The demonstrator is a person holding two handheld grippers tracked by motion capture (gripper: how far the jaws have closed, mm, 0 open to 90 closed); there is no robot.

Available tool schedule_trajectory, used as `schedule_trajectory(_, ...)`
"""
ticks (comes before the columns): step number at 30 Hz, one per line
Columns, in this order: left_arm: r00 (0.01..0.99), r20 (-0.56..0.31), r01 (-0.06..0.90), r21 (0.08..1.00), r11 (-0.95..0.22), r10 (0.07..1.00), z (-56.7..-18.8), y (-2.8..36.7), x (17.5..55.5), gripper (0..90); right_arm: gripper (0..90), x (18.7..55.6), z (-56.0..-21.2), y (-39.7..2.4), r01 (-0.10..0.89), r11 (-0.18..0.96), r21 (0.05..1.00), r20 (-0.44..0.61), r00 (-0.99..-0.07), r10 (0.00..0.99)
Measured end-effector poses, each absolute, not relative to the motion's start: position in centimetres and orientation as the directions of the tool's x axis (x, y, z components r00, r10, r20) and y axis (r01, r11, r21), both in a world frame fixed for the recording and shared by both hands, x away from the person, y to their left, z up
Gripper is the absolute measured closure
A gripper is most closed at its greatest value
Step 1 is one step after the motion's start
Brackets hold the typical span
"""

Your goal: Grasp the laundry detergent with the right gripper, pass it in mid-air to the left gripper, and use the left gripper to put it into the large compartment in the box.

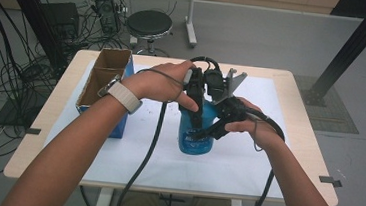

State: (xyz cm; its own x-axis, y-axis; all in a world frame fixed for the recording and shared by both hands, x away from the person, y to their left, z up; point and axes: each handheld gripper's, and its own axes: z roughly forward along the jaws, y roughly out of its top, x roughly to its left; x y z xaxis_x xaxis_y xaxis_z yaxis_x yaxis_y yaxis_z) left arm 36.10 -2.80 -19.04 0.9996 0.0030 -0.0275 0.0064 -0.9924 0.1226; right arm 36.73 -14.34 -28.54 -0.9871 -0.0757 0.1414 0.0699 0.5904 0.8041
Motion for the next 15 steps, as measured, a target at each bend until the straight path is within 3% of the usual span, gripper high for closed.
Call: schedule_trajectory(15,0.999,-0.033,-0.001,0.126,-0.992,-0.005,-19.38,-2.82,36.0,37.4,42.9,36.61,-28.84,-14.4,0.064,0.596,0.8,0.133,-0.989,-0.072)
